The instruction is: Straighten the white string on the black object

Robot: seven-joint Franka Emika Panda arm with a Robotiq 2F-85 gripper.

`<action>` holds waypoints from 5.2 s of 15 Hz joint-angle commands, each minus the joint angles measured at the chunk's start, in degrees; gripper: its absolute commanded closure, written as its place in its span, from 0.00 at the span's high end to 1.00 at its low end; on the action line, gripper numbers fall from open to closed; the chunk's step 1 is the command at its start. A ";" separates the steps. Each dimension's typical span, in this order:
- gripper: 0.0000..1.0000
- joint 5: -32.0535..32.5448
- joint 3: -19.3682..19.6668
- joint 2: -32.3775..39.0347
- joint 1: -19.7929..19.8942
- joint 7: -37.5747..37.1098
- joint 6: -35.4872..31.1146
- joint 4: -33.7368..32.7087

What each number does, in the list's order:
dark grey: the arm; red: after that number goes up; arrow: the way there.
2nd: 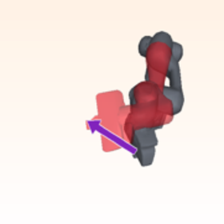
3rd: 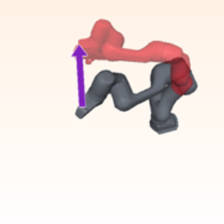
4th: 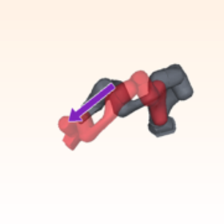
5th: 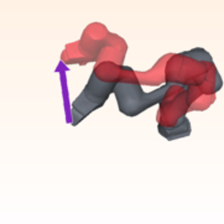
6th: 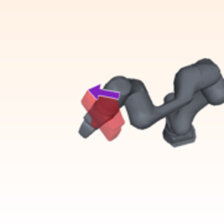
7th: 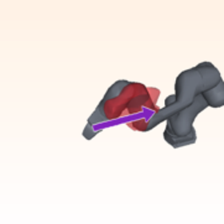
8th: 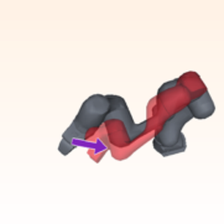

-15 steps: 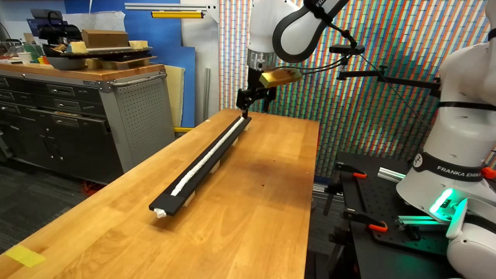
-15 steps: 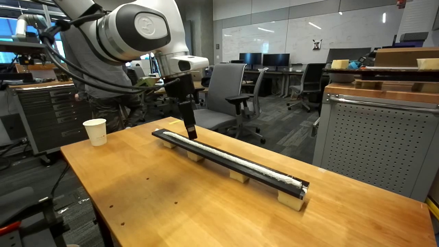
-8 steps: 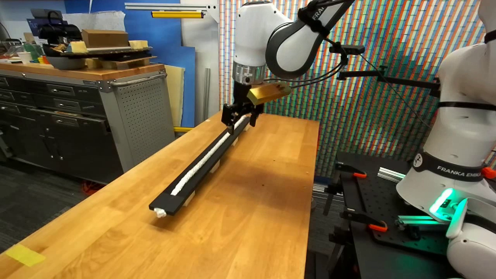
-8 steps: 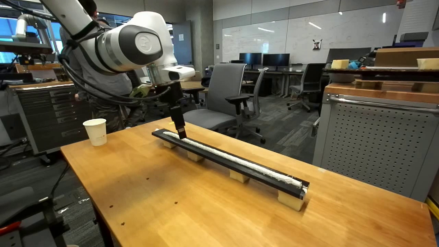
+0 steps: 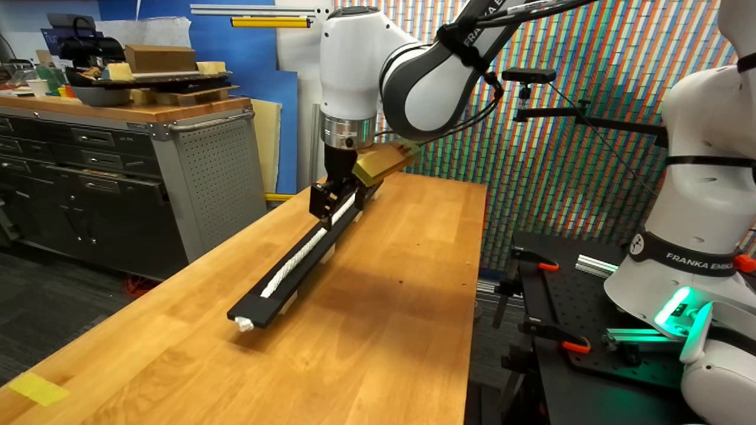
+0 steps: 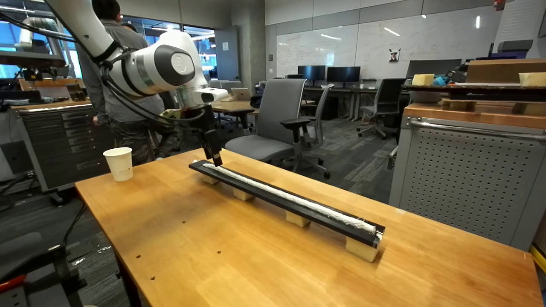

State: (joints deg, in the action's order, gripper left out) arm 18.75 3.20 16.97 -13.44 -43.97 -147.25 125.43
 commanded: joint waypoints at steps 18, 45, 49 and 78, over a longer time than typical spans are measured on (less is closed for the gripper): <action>1.00 -7.15 -6.13 17.84 -3.55 5.64 23.01 -33.28; 0.00 -18.43 -5.63 26.21 -1.69 16.31 15.56 -35.83; 0.00 -19.35 -5.81 25.53 -0.60 17.57 14.41 -34.27; 0.00 -18.21 -1.73 20.08 -1.60 15.45 7.55 -24.97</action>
State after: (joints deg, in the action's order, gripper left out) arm 0.74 0.98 36.57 -15.43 -28.54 -138.78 100.47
